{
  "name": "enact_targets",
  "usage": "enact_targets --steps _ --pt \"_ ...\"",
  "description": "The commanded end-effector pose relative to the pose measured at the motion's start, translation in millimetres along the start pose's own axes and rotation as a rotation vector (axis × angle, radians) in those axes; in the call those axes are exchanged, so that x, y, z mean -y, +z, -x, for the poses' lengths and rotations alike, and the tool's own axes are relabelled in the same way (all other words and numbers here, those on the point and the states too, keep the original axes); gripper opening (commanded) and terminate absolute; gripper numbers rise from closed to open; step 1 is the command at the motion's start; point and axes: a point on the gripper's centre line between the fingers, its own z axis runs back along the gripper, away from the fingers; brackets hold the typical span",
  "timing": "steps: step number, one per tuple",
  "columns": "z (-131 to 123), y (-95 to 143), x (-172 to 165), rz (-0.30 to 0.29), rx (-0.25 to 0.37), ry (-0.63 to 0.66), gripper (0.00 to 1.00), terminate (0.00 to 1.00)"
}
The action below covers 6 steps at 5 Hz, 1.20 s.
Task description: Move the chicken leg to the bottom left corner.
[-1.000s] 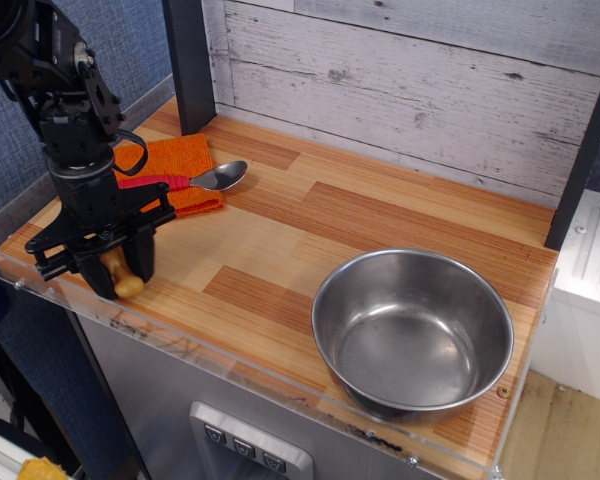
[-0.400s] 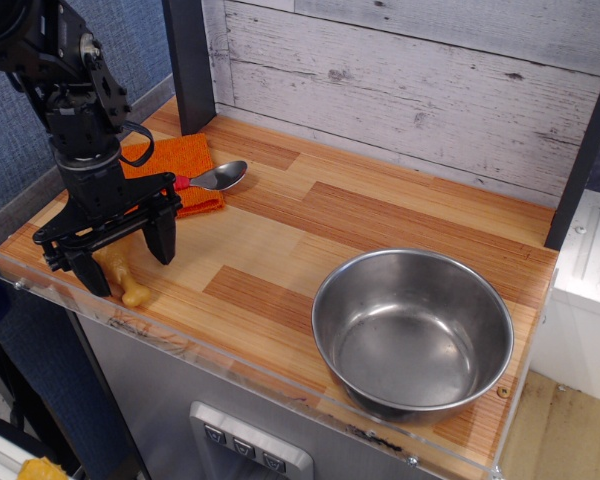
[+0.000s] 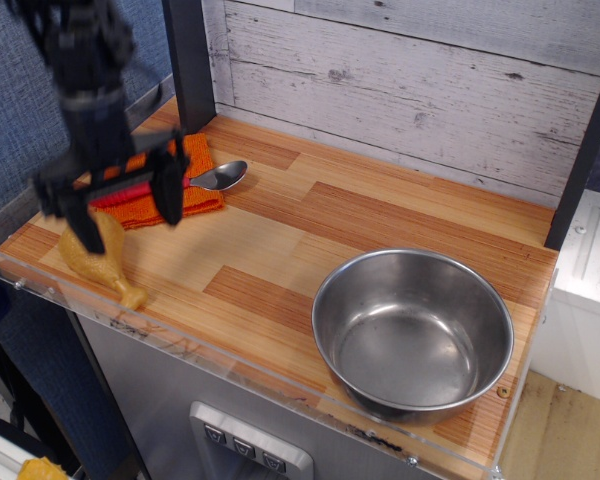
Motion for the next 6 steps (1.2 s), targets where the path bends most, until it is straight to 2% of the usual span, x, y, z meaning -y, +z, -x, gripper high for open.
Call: enact_targets --steps 1,2,3,6 --pt "16 59 17 0.039 0.078 -0.049 1.00 0.00" --pt "30 81 28 0.046 0.113 -0.101 1.00 0.00" --pt "40 94 34 0.053 0.144 -0.130 1.00 0.00" --pt "46 95 36 0.043 0.157 -0.135 1.00 0.00"
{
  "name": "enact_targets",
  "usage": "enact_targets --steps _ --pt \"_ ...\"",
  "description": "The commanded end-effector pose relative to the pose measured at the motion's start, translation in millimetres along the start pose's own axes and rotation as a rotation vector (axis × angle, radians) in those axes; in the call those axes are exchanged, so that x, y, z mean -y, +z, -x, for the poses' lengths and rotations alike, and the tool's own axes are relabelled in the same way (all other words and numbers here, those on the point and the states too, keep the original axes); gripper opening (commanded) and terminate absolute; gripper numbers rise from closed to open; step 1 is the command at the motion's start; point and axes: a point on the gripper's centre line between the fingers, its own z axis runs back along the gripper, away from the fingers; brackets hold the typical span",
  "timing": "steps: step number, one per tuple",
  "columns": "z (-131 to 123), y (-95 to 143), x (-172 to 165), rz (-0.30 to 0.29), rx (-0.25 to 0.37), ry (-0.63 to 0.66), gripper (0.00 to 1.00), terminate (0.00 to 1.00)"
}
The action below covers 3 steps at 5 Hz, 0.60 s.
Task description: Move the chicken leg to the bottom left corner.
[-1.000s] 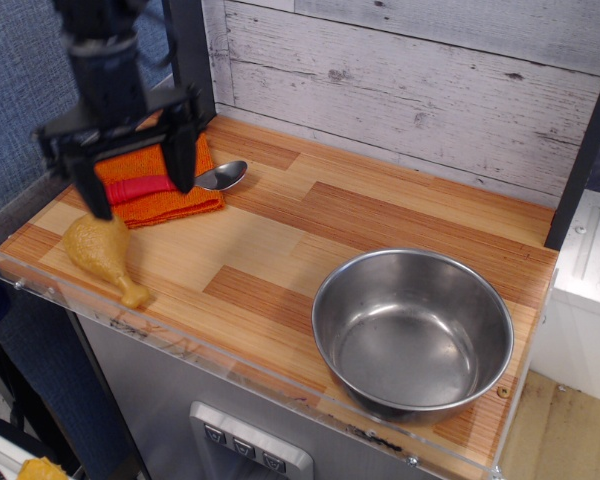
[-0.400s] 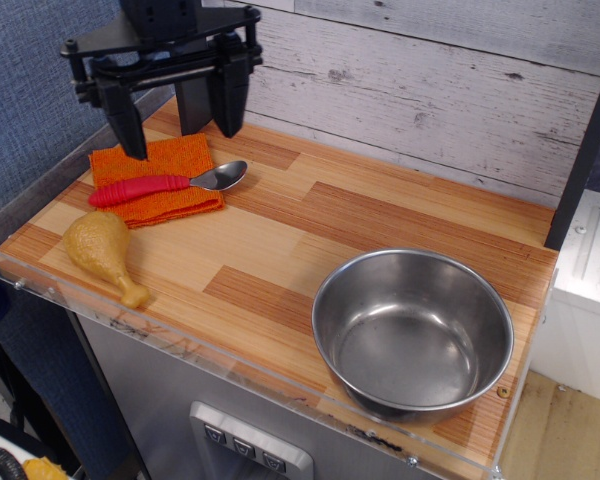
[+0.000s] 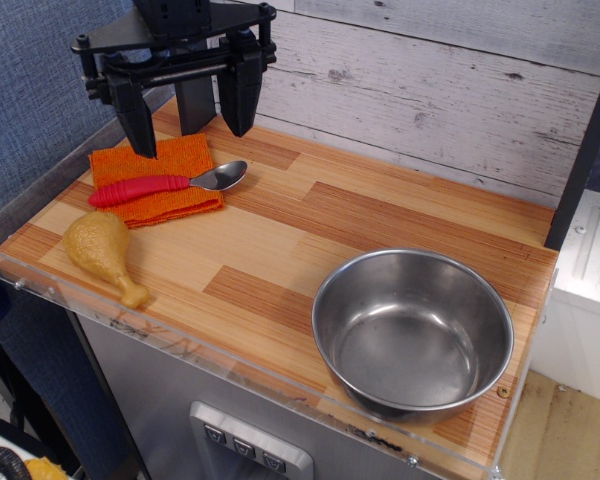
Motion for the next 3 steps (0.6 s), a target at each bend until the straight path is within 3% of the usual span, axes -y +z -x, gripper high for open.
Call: enact_targets --steps 1,2,3 --pt "0.6 13.7 -0.8 0.034 0.038 0.001 1.00 0.00" --pt "0.6 13.7 -0.8 0.034 0.038 0.001 1.00 0.00" --pt "0.6 13.7 -0.8 0.034 0.038 0.001 1.00 1.00"
